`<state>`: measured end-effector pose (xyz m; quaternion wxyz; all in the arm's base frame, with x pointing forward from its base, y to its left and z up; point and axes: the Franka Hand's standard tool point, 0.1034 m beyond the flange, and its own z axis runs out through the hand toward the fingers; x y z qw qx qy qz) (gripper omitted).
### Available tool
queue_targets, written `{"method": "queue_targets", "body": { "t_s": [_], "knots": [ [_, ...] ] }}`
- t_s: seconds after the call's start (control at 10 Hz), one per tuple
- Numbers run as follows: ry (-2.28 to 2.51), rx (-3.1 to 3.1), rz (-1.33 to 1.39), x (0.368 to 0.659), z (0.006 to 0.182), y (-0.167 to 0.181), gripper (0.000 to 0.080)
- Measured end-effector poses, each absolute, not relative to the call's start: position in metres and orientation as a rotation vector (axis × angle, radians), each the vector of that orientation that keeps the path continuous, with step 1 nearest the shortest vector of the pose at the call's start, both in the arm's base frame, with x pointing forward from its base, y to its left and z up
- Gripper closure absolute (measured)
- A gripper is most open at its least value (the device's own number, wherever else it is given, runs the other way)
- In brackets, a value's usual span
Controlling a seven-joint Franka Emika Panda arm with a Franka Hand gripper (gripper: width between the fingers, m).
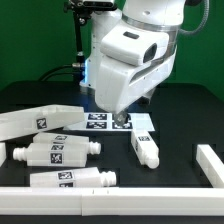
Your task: Assemble desk
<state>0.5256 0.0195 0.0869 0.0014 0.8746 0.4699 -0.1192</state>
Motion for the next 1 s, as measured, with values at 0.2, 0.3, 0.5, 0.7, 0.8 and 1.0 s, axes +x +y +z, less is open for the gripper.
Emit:
{"method": "queue_targets", "body": {
  "t_s": [0.2, 0.3, 0.5, 0.7, 0.8, 1.0],
  "knots": [
    [1.476, 2.745, -0.389, 0.526, 0.087, 0.02, 0.015],
    [1.475, 2.747, -0.388, 0.526, 0.087, 0.02, 0.015],
    [1.281, 2.831, -0.278, 0.514, 0.075, 0.027, 0.015],
    [1.191, 2.87, -0.137, 0.502, 0.057, 0.032, 0.015],
    [1.182, 2.875, -0.115, 0.496, 0.049, 0.028, 0.015],
    [1.185, 2.874, -0.131, 0.497, 0.051, 0.029, 0.015]
  ]
}}
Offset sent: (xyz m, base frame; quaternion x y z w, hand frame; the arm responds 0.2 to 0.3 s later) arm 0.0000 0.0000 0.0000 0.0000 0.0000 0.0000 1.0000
